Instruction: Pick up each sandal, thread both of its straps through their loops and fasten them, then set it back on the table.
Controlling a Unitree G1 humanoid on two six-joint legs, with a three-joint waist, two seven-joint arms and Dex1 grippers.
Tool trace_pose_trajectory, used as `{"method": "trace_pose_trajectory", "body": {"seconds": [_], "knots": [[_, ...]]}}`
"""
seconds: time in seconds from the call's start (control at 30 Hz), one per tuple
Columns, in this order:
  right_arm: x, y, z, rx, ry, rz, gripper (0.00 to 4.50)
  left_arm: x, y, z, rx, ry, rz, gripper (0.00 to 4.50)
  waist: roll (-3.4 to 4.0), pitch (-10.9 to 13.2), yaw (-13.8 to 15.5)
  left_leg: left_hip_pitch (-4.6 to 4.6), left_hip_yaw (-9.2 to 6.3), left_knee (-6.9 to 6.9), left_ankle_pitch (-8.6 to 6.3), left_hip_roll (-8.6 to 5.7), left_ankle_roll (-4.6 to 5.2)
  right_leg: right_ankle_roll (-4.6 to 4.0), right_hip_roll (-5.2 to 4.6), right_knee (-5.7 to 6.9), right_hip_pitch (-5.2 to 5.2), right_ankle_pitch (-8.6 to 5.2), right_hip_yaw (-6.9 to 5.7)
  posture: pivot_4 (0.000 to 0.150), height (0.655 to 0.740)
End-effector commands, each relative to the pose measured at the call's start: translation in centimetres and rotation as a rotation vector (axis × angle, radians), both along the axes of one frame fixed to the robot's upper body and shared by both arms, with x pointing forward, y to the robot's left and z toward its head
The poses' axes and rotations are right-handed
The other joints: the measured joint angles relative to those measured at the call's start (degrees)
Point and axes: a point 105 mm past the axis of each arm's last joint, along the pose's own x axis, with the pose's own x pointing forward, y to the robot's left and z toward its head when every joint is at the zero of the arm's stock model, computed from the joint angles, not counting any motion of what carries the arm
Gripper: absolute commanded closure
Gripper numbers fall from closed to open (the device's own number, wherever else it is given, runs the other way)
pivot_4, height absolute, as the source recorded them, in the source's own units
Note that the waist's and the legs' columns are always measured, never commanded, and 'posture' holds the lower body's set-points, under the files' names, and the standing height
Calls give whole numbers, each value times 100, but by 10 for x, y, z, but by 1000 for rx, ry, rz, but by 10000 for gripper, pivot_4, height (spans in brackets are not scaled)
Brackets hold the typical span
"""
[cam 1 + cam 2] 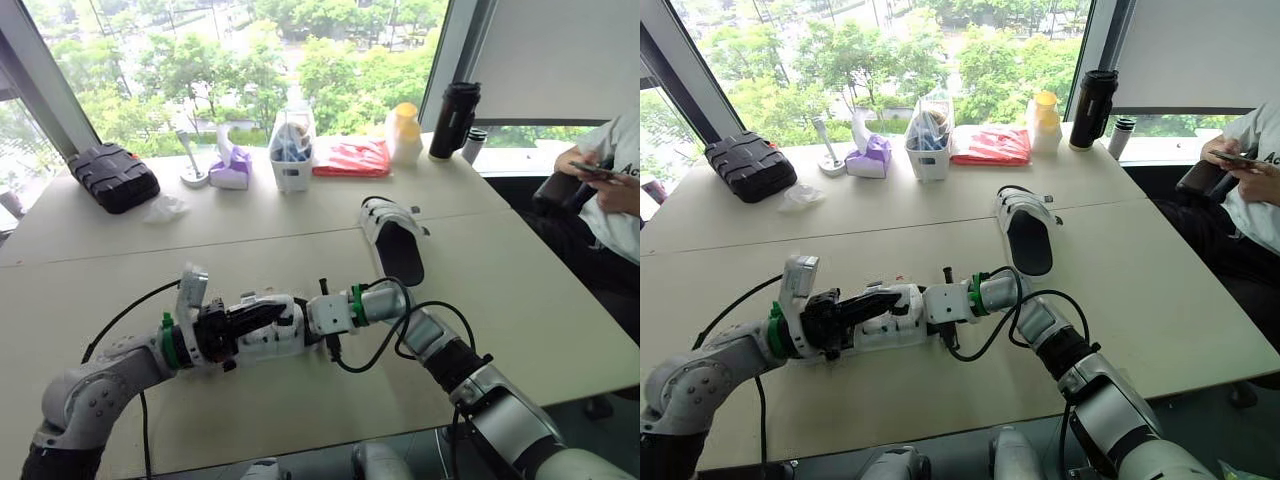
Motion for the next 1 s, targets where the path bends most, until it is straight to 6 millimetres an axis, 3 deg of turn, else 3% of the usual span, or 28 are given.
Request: {"method": "trace_pose_trajectory", "body": {"seconds": [0.03, 0.17, 0.23, 0.3, 0.5, 0.73, 1.0], "knots": [[-5, -14, -40, -141, 89, -33, 45000, 15, 2, 10, -3, -48, 42, 44423, 1, 0, 25, 0, 0, 0, 0, 0, 0, -1, 0, 0, 0, -1, 0, 1500, 7400], [-4, -15, -40, -140, 87, -40, 45000, 20, -1, 4, -20, 16, 52, 44423, -1, -1, 44, 2, 0, 4, 2, 1, -3, 2, 4, 0, 2, -2, 0, 1500, 7400], [-4, -15, -39, -138, 87, -43, 45000, 20, -3, 3, -41, 46, 47, 38834, 0, -2, 44, 2, -2, 4, 2, 2, -3, 2, 5, 1, 2, -2, 0, 1500, 7400], [-4, -15, -39, -137, 88, -44, 45000, 20, -4, 2, -53, 67, 54, 31486, -1, -2, 45, 3, -3, 4, 2, 2, -3, 3, 5, 1, 2, -1, 1, 1500, 7400], [-4, -14, -39, -134, 89, -44, 45000, 26, -5, 7, -120, 76, 101, 680, -2, -3, 49, 3, -3, 4, 3, 2, -4, 5, 5, 1, 3, 0, 1, 1500, 7400], [-4, -13, -39, -134, 89, -42, 45000, 41, 4, 17, -86, -8, 181, 680, -2, -4, 49, 5, -3, 4, 5, 2, -9, 5, 6, 1, 4, 1, 1, 1500, 7400], [-4, -13, -39, -133, 89, -42, 45000, 50, 1, 10, 254, -133, 26, 680, -4, -5, 50, 4, 10, 3, 6, 1, -10, 1, 9, 1, 5, -1, -3, 1500, 7400]]}}
